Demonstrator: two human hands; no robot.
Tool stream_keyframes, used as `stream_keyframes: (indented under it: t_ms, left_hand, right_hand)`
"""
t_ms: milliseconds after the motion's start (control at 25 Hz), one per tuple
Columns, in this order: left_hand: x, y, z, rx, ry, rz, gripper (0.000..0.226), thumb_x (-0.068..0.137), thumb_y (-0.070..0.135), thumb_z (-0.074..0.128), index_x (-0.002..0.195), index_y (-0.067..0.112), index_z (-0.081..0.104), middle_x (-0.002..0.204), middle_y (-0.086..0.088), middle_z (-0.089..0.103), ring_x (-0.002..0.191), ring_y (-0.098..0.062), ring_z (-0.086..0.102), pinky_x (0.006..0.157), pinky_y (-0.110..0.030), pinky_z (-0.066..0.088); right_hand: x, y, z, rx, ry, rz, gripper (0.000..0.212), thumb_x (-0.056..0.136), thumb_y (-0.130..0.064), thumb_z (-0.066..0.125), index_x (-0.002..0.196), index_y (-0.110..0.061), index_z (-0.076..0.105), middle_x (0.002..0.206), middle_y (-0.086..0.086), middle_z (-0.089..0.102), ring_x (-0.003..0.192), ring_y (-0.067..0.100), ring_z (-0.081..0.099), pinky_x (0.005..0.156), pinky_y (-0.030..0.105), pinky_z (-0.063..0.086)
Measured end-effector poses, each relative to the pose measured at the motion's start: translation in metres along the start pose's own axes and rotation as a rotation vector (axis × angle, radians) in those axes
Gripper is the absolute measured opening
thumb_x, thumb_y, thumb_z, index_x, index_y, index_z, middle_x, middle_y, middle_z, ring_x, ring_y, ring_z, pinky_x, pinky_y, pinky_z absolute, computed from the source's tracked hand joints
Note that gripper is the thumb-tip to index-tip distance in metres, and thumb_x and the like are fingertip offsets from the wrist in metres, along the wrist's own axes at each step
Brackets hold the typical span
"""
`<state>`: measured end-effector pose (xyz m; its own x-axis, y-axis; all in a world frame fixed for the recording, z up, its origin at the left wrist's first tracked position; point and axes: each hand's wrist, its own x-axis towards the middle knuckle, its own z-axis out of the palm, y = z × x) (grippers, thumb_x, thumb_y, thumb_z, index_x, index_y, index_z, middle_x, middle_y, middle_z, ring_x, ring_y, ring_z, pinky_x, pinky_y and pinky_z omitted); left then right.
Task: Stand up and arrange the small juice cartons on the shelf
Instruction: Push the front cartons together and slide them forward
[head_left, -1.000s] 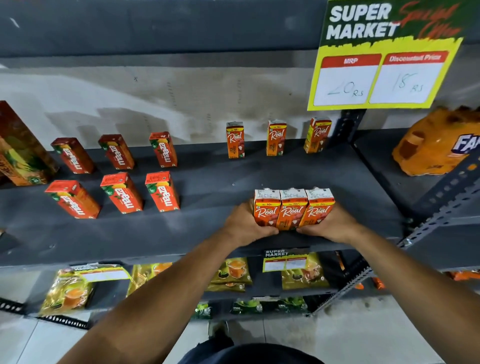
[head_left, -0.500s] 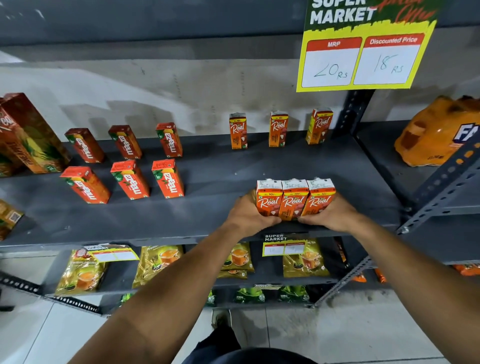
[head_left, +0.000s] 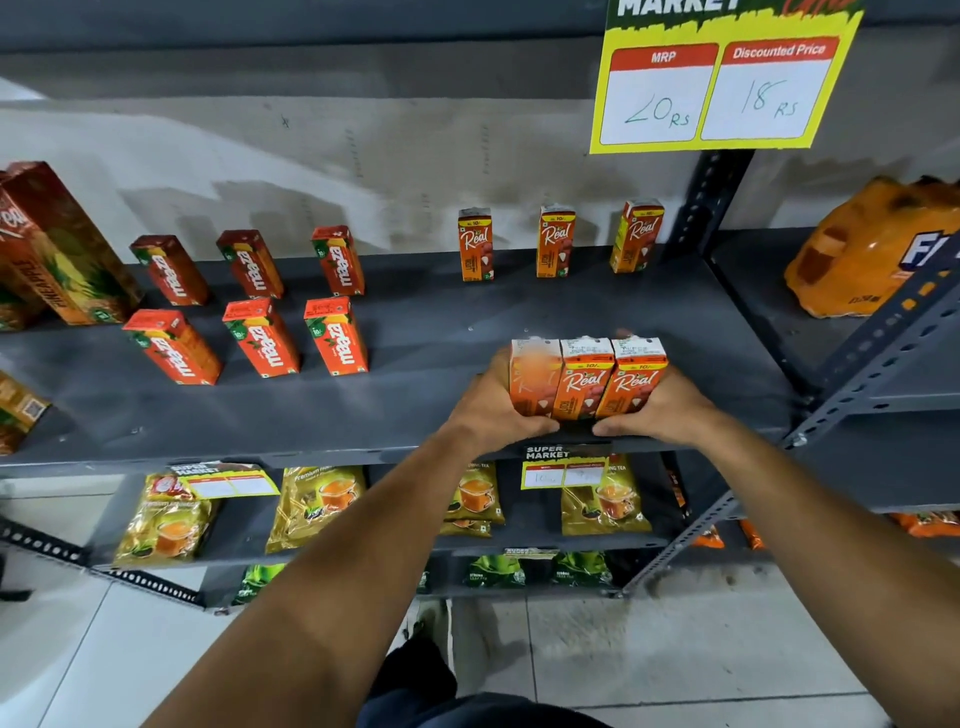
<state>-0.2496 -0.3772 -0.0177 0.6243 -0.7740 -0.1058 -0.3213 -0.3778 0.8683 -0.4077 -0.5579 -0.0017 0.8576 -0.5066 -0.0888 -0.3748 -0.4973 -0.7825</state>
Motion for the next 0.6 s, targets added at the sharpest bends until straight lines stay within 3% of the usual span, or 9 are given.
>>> stream_keyframes:
  t_ms: [40,120,200,240,320,400,520,600]
  left_hand:
    - [-0.003,-0.002,-0.005,-0.071,-0.011,0.027,0.107,0.054,0.029,0.093,0.138,0.036,0.026,0.129,0.007,0.051,0.119,-0.013,0.052,0.098,-0.033,0.047]
    - [-0.021,-0.009,-0.020,-0.181,0.042,0.093,0.115,0.052,0.036,0.092,0.143,0.035,0.021,0.138,0.011,0.045,0.125,-0.004,0.044,0.100,-0.021,0.039]
    - [-0.050,-0.027,-0.041,-0.194,0.179,0.201,0.105,0.056,0.047,0.088,0.142,0.026,0.030,0.140,0.005,0.049,0.130,-0.007,0.043,0.107,-0.028,0.036]
    - [-0.066,-0.041,-0.053,-0.192,0.267,0.270,0.093,0.060,0.047,0.086,0.137,0.027,0.039,0.136,0.001,0.054,0.130,-0.012,0.046,0.109,-0.036,0.036]
    - [-0.098,-0.071,-0.086,-0.143,0.474,0.401,0.067,0.067,0.041,0.084,0.125,0.031,0.052,0.126,-0.003,0.061,0.130,-0.021,0.048,0.107,-0.044,0.039]
    - [-0.116,-0.094,-0.130,-0.125,0.677,0.468,0.056,0.070,0.035,0.084,0.119,0.032,0.056,0.122,-0.007,0.062,0.128,-0.027,0.050,0.106,-0.045,0.040]
    - [-0.119,-0.121,-0.214,-0.138,0.933,0.467,0.061,0.069,0.029,0.085,0.120,0.031,0.052,0.123,-0.012,0.059,0.126,-0.028,0.051,0.108,-0.045,0.037]
    - [-0.112,-0.135,-0.265,-0.149,0.998,0.391,0.071,0.065,0.030,0.087,0.124,0.032,0.046,0.129,-0.010,0.053,0.126,-0.019,0.049,0.109,-0.037,0.035]
  right_hand:
    - [-0.007,0.001,-0.003,0.072,0.032,-0.012,0.124,0.051,-0.024,0.094,0.148,-0.039,0.017,0.130,-0.021,0.048,0.116,-0.001,0.048,0.095,0.019,0.035]
    - [-0.034,0.005,-0.004,0.263,0.212,-0.076,0.124,0.064,-0.027,0.088,0.150,-0.035,-0.002,0.149,-0.003,0.034,0.131,0.009,0.040,0.106,0.031,0.031]
    - [-0.073,0.015,0.007,0.335,0.466,-0.218,0.096,0.076,-0.034,0.073,0.150,-0.024,0.013,0.146,0.006,0.039,0.127,0.019,0.046,0.102,0.034,0.040]
    - [-0.094,0.017,0.019,0.340,0.540,-0.270,0.081,0.078,-0.035,0.068,0.146,-0.025,0.027,0.137,0.002,0.048,0.118,0.020,0.052,0.095,0.031,0.045]
    - [-0.125,0.003,0.052,0.293,0.476,-0.325,0.053,0.077,-0.037,0.067,0.127,-0.037,0.050,0.112,-0.012,0.061,0.098,0.015,0.060,0.081,0.029,0.052]
    - [-0.128,-0.023,0.083,0.182,0.285,-0.414,0.034,0.078,-0.032,0.070,0.110,-0.039,0.060,0.096,-0.013,0.064,0.086,0.011,0.064,0.072,0.033,0.054]
    - [-0.086,-0.084,0.127,0.098,0.156,-0.558,0.034,0.079,-0.025,0.074,0.111,-0.027,0.062,0.094,-0.011,0.064,0.086,0.010,0.064,0.073,0.028,0.053]
    - [-0.043,-0.131,0.152,0.141,0.097,-0.502,0.047,0.077,-0.028,0.074,0.120,-0.030,0.055,0.106,-0.011,0.062,0.098,0.008,0.061,0.083,0.023,0.051]
